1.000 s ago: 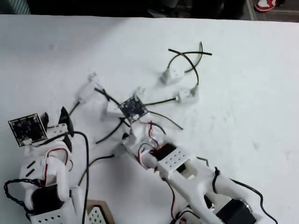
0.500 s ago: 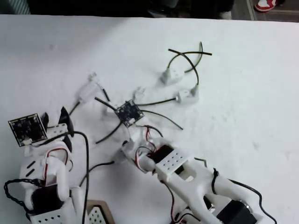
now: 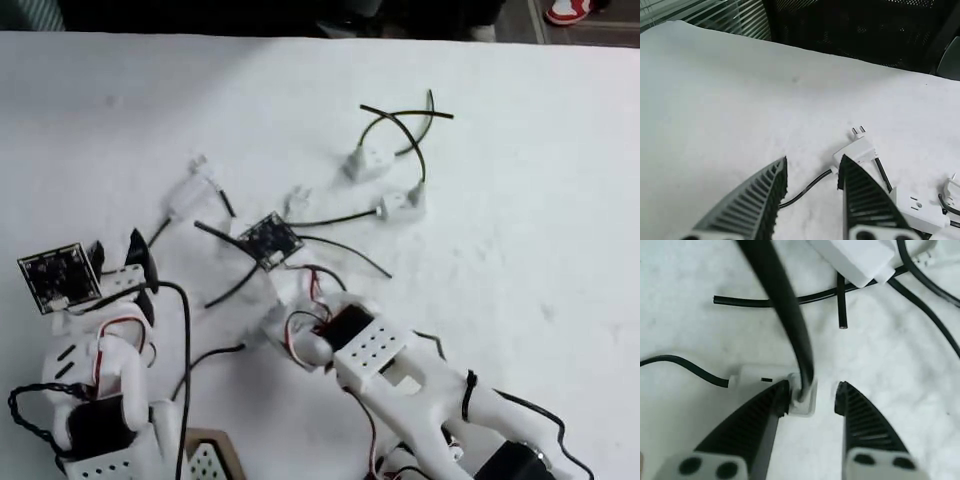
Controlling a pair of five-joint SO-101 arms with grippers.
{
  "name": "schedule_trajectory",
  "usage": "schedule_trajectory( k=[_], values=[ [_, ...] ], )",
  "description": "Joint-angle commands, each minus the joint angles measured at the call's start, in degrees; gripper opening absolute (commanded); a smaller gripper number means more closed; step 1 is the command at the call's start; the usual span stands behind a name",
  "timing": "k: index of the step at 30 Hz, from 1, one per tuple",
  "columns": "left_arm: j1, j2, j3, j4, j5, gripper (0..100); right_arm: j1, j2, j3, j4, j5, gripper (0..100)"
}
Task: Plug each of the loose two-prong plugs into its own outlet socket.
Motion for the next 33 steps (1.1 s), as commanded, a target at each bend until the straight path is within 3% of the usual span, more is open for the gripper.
schedule_trajectory(
  k=[1, 7, 21, 28, 33],
  values=[
    [-0.4, -0.57, -1.32, -0.35, 0.18, 18, -0.31, -1.98, -1.67, 0.31, -0.62, 14.4],
    [-0.4, -0.57, -1.32, -0.35, 0.18, 18, -0.31, -1.89, 0.35, -2.51, -0.09, 1.7],
    [-0.4, -0.57, -1.32, -0.35, 0.18, 18, -0.31, 0.4, 6.33, -3.38, 3.6, 1.8],
    [-0.4, -0.57, -1.23, -0.35, 0.18, 18, 0.04, 5.14, 1.76, -4.88, 3.52, 1.8],
    [-0.4, -0.57, -1.14, -0.35, 0.18, 18, 5.05, 1.27, -4.66, -3.38, 3.96, 1.7]
  ],
)
